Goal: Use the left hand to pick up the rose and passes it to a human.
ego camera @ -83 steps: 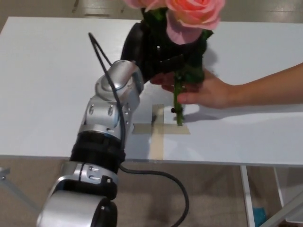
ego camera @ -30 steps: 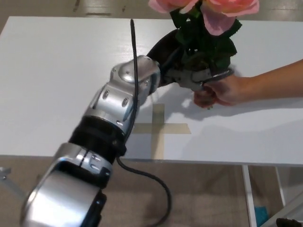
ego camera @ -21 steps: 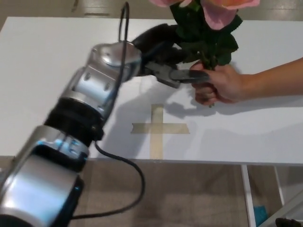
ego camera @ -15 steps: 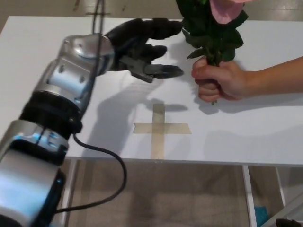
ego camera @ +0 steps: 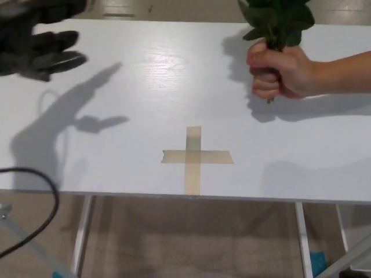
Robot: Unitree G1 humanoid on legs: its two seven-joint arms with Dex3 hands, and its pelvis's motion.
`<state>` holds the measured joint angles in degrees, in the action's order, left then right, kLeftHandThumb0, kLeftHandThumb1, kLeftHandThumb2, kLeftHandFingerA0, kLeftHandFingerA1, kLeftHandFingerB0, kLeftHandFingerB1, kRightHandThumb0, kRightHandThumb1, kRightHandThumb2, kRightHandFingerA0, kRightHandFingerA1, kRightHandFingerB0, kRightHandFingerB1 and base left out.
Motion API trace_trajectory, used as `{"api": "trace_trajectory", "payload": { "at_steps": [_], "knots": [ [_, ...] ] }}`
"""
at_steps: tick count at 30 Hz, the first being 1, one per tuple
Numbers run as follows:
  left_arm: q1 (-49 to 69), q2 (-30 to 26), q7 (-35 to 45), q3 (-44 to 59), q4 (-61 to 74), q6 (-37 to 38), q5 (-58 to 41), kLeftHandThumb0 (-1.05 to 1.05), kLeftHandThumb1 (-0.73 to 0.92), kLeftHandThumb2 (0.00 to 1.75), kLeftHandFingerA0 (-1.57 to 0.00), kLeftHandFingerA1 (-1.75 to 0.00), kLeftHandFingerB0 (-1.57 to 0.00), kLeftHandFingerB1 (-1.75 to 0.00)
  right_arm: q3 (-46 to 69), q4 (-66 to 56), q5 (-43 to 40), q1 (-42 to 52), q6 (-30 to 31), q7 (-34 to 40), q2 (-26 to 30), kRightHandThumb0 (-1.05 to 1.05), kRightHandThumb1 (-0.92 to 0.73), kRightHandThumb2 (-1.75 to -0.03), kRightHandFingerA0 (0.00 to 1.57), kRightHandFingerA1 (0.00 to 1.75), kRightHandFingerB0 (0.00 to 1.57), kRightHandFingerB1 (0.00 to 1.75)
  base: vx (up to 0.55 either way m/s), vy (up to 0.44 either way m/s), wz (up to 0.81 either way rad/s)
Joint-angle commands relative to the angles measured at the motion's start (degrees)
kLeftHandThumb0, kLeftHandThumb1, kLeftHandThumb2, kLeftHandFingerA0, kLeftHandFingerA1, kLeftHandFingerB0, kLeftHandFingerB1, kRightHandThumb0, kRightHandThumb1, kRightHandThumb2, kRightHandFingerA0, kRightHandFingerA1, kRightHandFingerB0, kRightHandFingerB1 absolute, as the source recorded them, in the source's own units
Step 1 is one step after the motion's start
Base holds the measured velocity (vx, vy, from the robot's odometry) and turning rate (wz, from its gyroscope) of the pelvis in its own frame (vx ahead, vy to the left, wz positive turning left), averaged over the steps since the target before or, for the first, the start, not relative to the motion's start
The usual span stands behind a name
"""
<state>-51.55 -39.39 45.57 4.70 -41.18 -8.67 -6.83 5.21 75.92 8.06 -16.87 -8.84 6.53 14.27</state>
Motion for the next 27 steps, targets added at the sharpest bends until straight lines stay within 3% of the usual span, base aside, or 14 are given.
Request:
{"api": "trace_trajectory", "payload": {
  "at_steps": [1, 2, 3, 4, 5, 8, 9, 10, 13, 14, 15, 17, 18, 27],
  "knots": [
    [8.8, -2.4, 4.9, 6.2, 10.7, 2.6, -6.4, -0.61, 0.39, 0.78, -0.05, -0.29, -0.05, -0.2, 0.2, 0.1, -0.4, 1.0, 0.5, -0.2, -0.1, -0.29, -0.63, -0.59, 0.68, 0.43, 0.56, 0.4, 0.0, 0.0, 0.0],
    [12.0, -2.4, 5.6, 8.2, 14.6, 1.9, -7.9, -0.33, 0.18, 0.81, 0.0, -0.47, 0.0, -0.47, 0.2, 0.1, -0.4, 1.1, 0.5, -0.2, -0.1, -0.29, -0.63, -0.59, 0.68, 0.43, 0.56, 0.4, 0.0, 0.0, 0.0],
    [16.5, -2.6, 6.6, 10.8, 19.8, 1.0, -10.3, -0.33, 0.18, 0.81, 0.0, -0.47, 0.0, -0.47, 0.2, 0.1, -0.3, 1.2, 0.4, -0.2, -0.1, -0.29, -0.63, -0.59, 0.68, 0.43, 0.56, 0.4, 0.0, 0.0, 0.0],
    [18.6, -2.4, 7.2, 12.0, 22.3, 0.2, -11.5, -0.68, 0.4, 0.68, -0.18, -0.36, -0.13, -0.33, 0.1, 0.1, -0.3, 1.2, 0.4, -0.2, -0.1, -0.29, -0.63, -0.59, 0.68, 0.43, 0.56, 0.4, 0.0, 0.0, 0.0],
    [21.9, -2.3, 8.4, 13.8, 25.6, -0.8, -13.4, -0.3, 0.17, 0.82, -0.08, -0.49, -0.08, -0.49, 0.1, 0.1, -0.3, 1.2, 0.4, -0.2, -0.1, -0.29, -0.63, -0.59, 0.67, 0.43, 0.56, 0.4, 0.0, 0.0, 0.0],
    [24.0, -2.0, 8.6, 15.1, 28.4, -2.1, -14.2, -0.3, 0.17, 0.82, -0.08, -0.49, -0.08, -0.49, 0.1, 0.1, -0.3, 1.2, 0.4, -0.1, -0.1, -0.29, -0.63, -0.59, 0.67, 0.43, 0.56, 0.4, 0.0, 0.0, 0.0],
    [33.9, -1.3, 12.4, 19.4, 36.1, -1.8, -18.7, -0.65, 0.46, 0.55, -0.34, -0.33, -0.31, -0.31, 0.1, 0.1, -0.3, 1.1, 0.5, 0.0, -0.2, -0.29, -0.63, -0.59, 0.67, 0.43, 0.56, 0.4, 0.0, 0.0, 0.0],
    [38.9, -0.9, 13.3, 21.4, 40.9, -2.3, -20.4, -0.67, 0.41, 0.76, -0.32, -0.42, -0.27, -0.39, 0.1, 0.2, -0.3, 1.1, 0.6, 0.0, -0.1, -0.29, -0.63, -0.59, 0.67, 0.43, 0.56, 0.4, 0.0, 0.0, 0.0],
    [40.1, -0.8, 13.0, 21.8, 42.6, -2.9, -20.9, -0.67, 0.41, 0.76, -0.32, -0.42, -0.27, -0.39, 0.1, 0.2, -0.3, 1.2, 0.6, 0.0, -0.1, -0.29, -0.63, -0.59, 0.67, 0.43, 0.56, 0.4, 0.0, 0.0, 0.0],
    [53.6, 0.2, 16.9, 27.8, 54.3, -6.2, -26.8, -0.62, 0.47, 0.55, -0.41, -0.35, -0.39, -0.33, 0.1, 0.2, -0.3, 1.2, 0.7, 0.0, -0.1, -0.29, -0.63, -0.59, 0.67, 0.43, 0.56, 0.4, 0.0, 0.0, 0.0],
    [58.9, 0.8, 18.5, 30.4, 58.0, -7.5, -29.3, -0.63, 0.47, 0.55, -0.43, -0.36, -0.4, -0.34, 0.1, 0.2, -0.2, 1.3, 0.7, 0.0, -0.1, -0.29, -0.63, -0.59, 0.67, 0.43, 0.56, 0.4, 0.0, 0.0, 0.0],
    [62.7, 1.2, 19.7, 32.1, 60.2, -8.6, -31.4, -0.62, 0.47, 0.55, -0.44, -0.36, -0.41, -0.34, 0.0, 0.2, -0.2, 1.4, 0.7, 0.0, -0.2, -0.29, -0.63, -0.59, 0.67, 0.43, 0.56, 0.4, 0.0, 0.0, 0.0],
    [64.9, 1.4, 20.6, 33.1, 61.1, -8.8, -32.3, -0.61, 0.39, 0.77, -0.41, -0.49, -0.33, -0.43, 0.0, 0.2, -0.2, 1.3, 0.8, 0.0, -0.2, -0.29, -0.63, -0.59, 0.68, 0.43, 0.56, 0.4, 0.0, 0.0, 0.0],
    [80.2, 4.7, 29.2, 36.7, 60.0, -4.6, -34.7, -0.6, 0.45, 0.56, -0.56, -0.42, -0.45, -0.36, 0.1, 0.3, -0.3, 1.0, 0.9, 0.0, 0.0, -0.28, -0.63, -0.59, 0.68, 0.43, 0.56, 0.4, 0.0, 0.0, 0.0]
  ]
}}
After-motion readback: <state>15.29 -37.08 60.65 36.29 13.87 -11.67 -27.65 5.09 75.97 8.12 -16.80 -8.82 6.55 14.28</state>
